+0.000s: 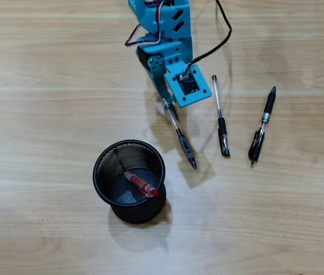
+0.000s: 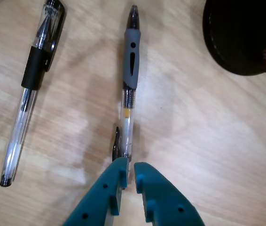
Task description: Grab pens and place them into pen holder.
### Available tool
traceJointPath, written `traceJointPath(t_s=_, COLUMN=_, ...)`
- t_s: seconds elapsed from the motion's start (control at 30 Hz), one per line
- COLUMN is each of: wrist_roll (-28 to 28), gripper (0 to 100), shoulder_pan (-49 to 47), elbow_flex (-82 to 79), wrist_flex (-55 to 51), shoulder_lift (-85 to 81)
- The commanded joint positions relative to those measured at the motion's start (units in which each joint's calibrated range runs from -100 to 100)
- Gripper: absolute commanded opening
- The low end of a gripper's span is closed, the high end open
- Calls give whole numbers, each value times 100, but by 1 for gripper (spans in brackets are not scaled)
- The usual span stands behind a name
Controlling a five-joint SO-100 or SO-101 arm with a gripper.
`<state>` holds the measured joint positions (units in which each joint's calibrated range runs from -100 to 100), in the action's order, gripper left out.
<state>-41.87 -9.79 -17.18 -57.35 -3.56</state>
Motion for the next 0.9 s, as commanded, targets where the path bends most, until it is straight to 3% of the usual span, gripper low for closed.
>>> traceJointPath(t_s=0.0, wrist_roll=29, gripper=2, shoulder_pan=112, elbow_flex=1199, wrist_flex=-743, shoulder_lift=411)
traceJointPath(t_s=0.4, wrist_roll=4, gripper=3, shoulder_pan=12, elbow_flex=2227, wrist_flex=-873, shoulder_lift=1646)
traceJointPath(t_s=0.6, wrist_roll=9, gripper=17, shoulder_pan=3, elbow_flex=2227, wrist_flex=-873, shoulder_lift=1839)
traceJointPath(t_s=0.87, wrist_roll=-1, gripper=18, shoulder_pan=-52, elbow_flex=2245, wrist_flex=-864, shoulder_lift=2099)
